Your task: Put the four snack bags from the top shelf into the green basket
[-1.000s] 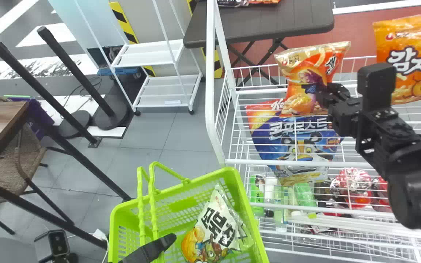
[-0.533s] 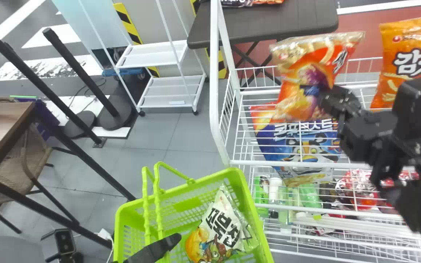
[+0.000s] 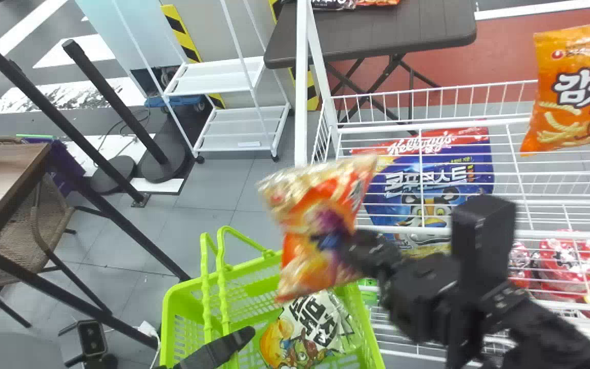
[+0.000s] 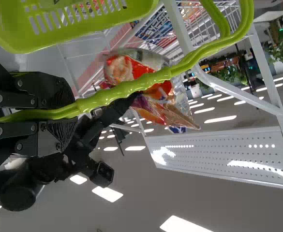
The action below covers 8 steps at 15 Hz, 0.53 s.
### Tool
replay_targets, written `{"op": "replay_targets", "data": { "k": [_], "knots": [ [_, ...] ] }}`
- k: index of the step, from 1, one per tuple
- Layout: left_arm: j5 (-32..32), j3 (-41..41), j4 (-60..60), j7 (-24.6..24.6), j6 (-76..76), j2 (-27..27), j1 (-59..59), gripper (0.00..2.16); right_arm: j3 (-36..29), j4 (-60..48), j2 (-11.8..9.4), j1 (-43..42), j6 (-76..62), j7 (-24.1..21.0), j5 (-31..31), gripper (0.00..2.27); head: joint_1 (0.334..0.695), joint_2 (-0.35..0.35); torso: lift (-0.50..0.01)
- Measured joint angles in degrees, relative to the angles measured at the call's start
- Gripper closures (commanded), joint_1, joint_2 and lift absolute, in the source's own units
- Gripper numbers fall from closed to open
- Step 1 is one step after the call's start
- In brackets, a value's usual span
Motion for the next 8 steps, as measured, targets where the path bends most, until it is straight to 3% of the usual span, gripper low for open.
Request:
{"op": "replay_targets", "data": {
  "k": [8],
  "knots": [
    [-0.08,0.00,0.04,0.00,0.01,0.00,-0.26,2.15,5.55,10.95,0.70,-4.39,2.00,0.96,-9.69,2.25,0.695,0.350,0.000]
  ]
}}
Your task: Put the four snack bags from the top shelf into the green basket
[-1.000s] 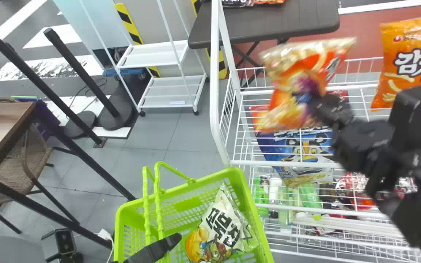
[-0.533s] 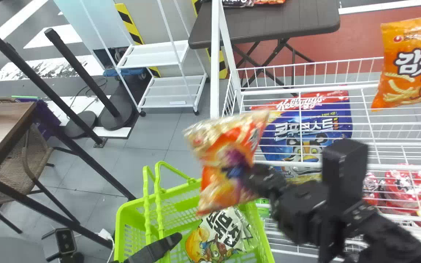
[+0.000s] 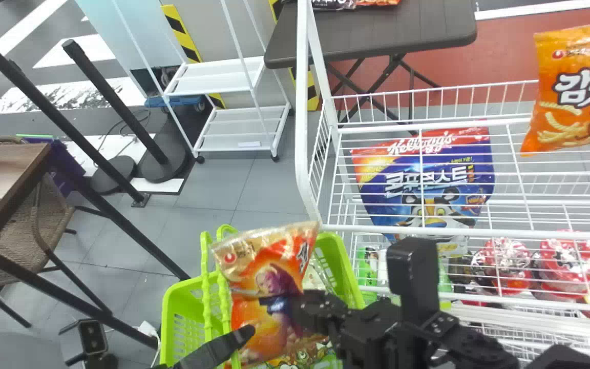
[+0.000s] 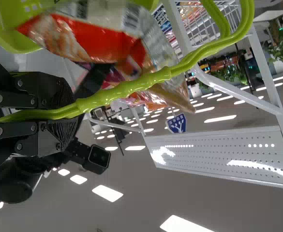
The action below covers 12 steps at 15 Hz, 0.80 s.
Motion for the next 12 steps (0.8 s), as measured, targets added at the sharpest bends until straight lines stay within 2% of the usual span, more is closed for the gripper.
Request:
{"op": "replay_targets", "data": {
  "k": [3,5,6,7,8,9,10,12],
  "knots": [
    [0.00,0.05,-0.03,0.00,0.11,0.00,-0.01,2.15,1.68,4.08,1.22,-2.55,4.20,-0.36,-1.40,2.25,0.695,0.350,0.000],
    [0.00,-0.06,-0.03,0.00,0.15,0.00,-0.01,2.15,3.74,9.46,2.90,-6.39,5.64,-0.31,-3.06,2.22,0.695,0.350,0.000],
    [0.00,-0.11,-0.02,0.00,0.15,0.00,-0.01,2.15,4.81,12.33,3.90,-8.48,5.85,-0.21,-3.65,2.07,0.695,0.350,0.000],
    [0.00,-0.19,0.01,0.00,0.12,0.00,-0.01,2.15,5.99,15.68,5.16,-10.89,6.07,0.33,-4.34,1.44,0.695,0.350,0.000],
    [0.00,-0.22,0.04,0.00,0.05,0.00,0.01,2.15,6.99,18.53,6.15,-12.99,6.38,0.77,-5.19,0.14,0.695,0.350,0.000],
    [0.00,-0.23,0.04,0.00,0.02,0.00,0.07,2.15,7.48,19.87,6.57,-14.05,6.36,0.84,-5.77,0.00,0.695,0.350,0.000],
    [0.00,-0.20,0.04,0.00,0.00,0.00,0.19,2.15,7.33,19.90,6.52,-14.23,6.21,0.85,-6.00,0.00,0.695,0.350,0.000],
    [0.00,0.07,0.06,0.00,-0.01,0.00,0.33,2.15,4.87,15.94,4.94,-12.42,6.44,0.88,-5.82,0.04,0.695,0.350,0.000]
  ]
}}
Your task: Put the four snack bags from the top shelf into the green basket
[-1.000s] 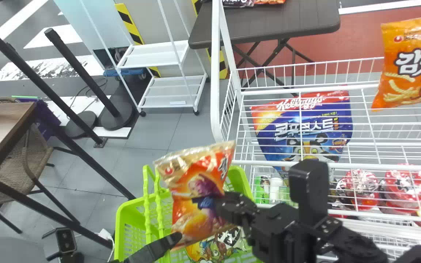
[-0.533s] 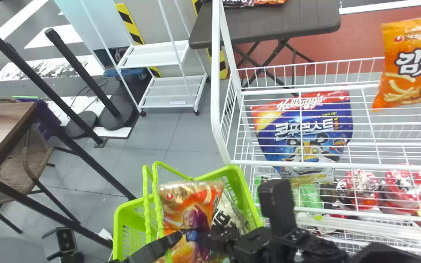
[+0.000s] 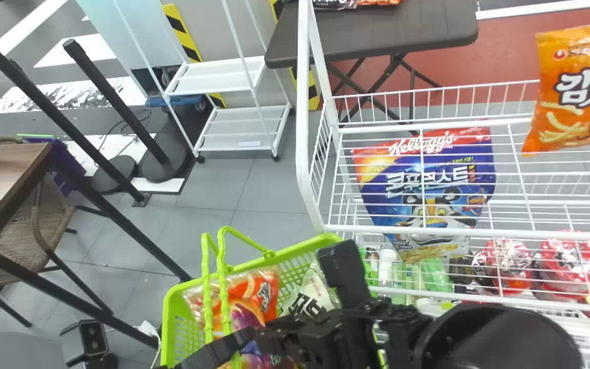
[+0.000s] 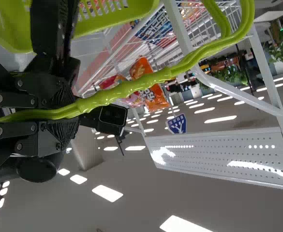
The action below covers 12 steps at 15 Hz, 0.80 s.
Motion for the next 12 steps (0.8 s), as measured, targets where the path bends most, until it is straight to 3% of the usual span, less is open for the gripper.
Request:
{"op": "replay_targets", "data": {
  "k": [3,6,11,12],
  "knots": [
    [0.01,-0.23,0.00,0.00,0.00,0.00,0.02,2.15,-7.81,-9.32,-3.34,4.75,3.97,1.27,-0.31,0.04,0.695,0.350,0.000],
    [0.02,-0.32,-0.01,0.00,0.00,0.00,0.02,2.15,-20.67,-20.71,-5.81,11.76,4.36,1.41,1.94,0.04,0.695,0.350,0.000],
    [0.07,-0.24,-0.01,0.00,0.00,0.00,-0.01,2.15,-34.15,-23.64,-5.64,13.40,-5.94,0.06,14.69,0.04,0.695,0.350,0.000],
    [0.07,-0.23,0.04,0.00,0.00,0.00,-0.07,2.15,-35.32,-21.93,-5.43,12.25,-8.36,-0.29,16.86,0.04,0.695,0.302,0.000]
  ]
}}
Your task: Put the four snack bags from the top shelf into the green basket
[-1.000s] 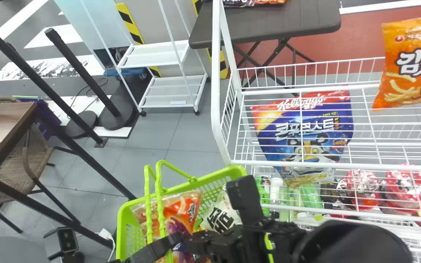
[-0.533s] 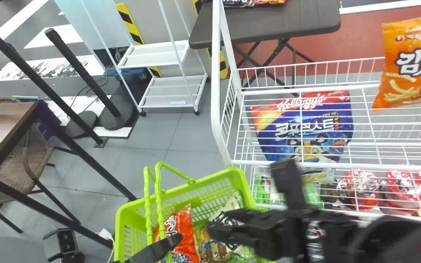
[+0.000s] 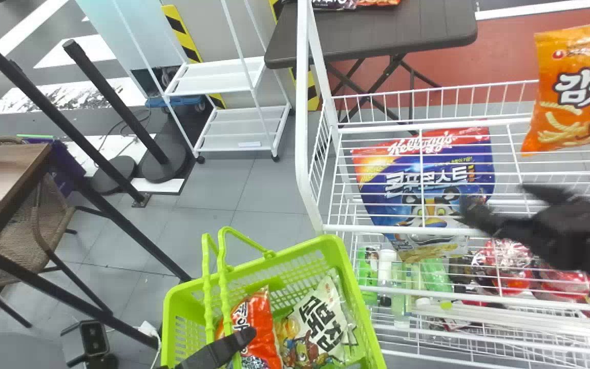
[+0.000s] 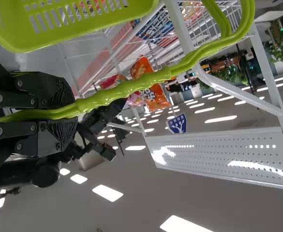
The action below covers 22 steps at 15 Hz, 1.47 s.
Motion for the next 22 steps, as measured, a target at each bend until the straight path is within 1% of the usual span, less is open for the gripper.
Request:
{"op": "replay_targets", "data": {
  "k": [3,6,8,10,11,12,13,14,15,16,17,20,22],
  "knots": [
    [0.02,0.10,0.32,0.00,0.00,0.00,-0.08,2.15,-3.06,8.93,0.48,-5.53,-7.56,-1.46,4.69,0.04,0.695,0.211,0.000],
    [0.02,0.37,0.55,0.00,0.00,0.00,-0.14,2.15,-5.01,21.56,0.59,-12.34,-16.00,-1.43,5.67,0.04,0.695,0.134,0.000],
    [0.02,0.47,0.63,0.00,0.00,0.00,-0.15,2.15,-5.53,29.40,0.59,-16.39,-22.04,-1.50,5.95,0.05,0.695,0.110,0.000],
    [0.02,0.50,0.73,0.00,0.00,0.00,-0.12,2.15,-5.26,36.50,0.77,-20.43,-26.74,-2.31,7.17,0.12,0.695,0.087,0.000],
    [0.02,0.50,0.77,0.00,0.00,0.00,-0.10,2.15,-4.92,39.56,1.08,-22.32,-27.86,-2.92,8.42,0.34,0.695,0.083,0.000],
    [0.02,0.49,0.83,0.00,-0.01,0.00,-0.08,2.15,-4.74,41.49,1.44,-23.52,-28.18,-3.07,9.27,0.72,0.695,0.083,0.000],
    [0.02,0.42,0.92,0.00,-0.09,0.00,-0.04,2.15,-4.62,42.72,1.77,-24.36,-28.19,-3.08,9.87,1.26,0.695,0.085,0.000],
    [0.02,0.40,1.00,0.00,-0.14,0.00,0.02,2.15,-4.51,43.13,1.92,-24.59,-27.80,-3.00,10.12,1.96,0.695,0.087,0.000],
    [0.02,0.41,1.04,0.00,-0.16,0.00,0.06,2.15,-4.38,43.05,1.97,-24.36,-27.43,-2.98,10.15,2.14,0.695,0.092,0.000],
    [0.02,0.47,1.07,0.00,-0.17,0.00,0.09,2.15,-4.23,42.40,2.03,-23.71,-27.11,-3.31,10.06,2.15,0.695,0.095,0.000],
    [0.02,0.50,1.10,0.00,-0.17,0.00,0.09,2.15,-4.19,41.68,2.11,-23.02,-26.97,-3.60,10.03,2.25,0.695,0.096,0.000],
    [0.02,0.51,1.17,0.00,-0.18,0.00,0.09,2.15,-4.47,39.90,2.16,-21.22,-27.47,-3.84,10.02,2.25,0.695,0.097,0.000],
    [0.08,0.57,1.17,0.00,-0.18,0.00,0.09,2.15,-5.18,37.45,2.15,-19.36,-28.08,-2.68,9.20,2.25,0.695,0.099,0.000]
  ]
}}
